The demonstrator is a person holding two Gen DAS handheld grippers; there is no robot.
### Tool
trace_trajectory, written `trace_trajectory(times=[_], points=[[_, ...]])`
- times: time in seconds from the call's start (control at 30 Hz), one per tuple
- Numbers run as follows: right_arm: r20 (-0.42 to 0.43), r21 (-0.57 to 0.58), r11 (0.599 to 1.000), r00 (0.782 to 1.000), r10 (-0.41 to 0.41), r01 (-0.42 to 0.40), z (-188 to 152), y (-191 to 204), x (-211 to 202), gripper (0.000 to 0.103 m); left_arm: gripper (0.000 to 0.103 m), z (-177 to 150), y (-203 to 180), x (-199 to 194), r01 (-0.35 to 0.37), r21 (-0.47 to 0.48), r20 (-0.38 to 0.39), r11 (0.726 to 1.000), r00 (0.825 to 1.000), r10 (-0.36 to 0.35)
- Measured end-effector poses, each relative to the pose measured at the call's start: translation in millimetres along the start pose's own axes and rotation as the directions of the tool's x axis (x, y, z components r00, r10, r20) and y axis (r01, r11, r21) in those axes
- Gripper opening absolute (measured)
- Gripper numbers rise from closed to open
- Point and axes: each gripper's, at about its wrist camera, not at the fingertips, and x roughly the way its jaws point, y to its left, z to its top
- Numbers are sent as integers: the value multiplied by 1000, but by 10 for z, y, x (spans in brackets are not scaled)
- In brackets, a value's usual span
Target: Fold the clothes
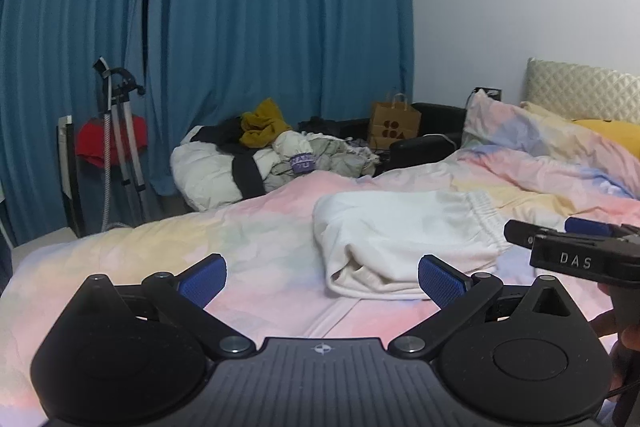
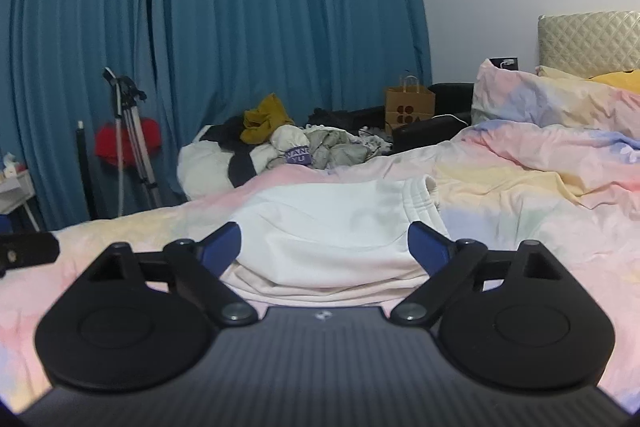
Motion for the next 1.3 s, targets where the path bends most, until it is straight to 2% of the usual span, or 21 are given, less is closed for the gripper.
trace_trajectory(times=[0.4, 0.83, 1.03, 1.3], points=[[-72, -87, 996, 997, -21, 15, -225, 211, 229, 92, 103, -63, 203, 156, -5, -45, -44, 999, 999, 3], [-64, -52, 996, 996, -69, 66, -205, 152, 194, 92, 103, -87, 154, 151, -37, -26, -52, 999, 998, 36], [-48, -45, 997, 996, -72, 70, -182, 128, 135, 92, 103, -119, 130, 161, -43, -21, -53, 999, 998, 42], [-67, -38, 997, 995, -69, 67, -193, 102, 177, 92, 103, -139, 129, 179, -51, -45, -41, 998, 998, 49]])
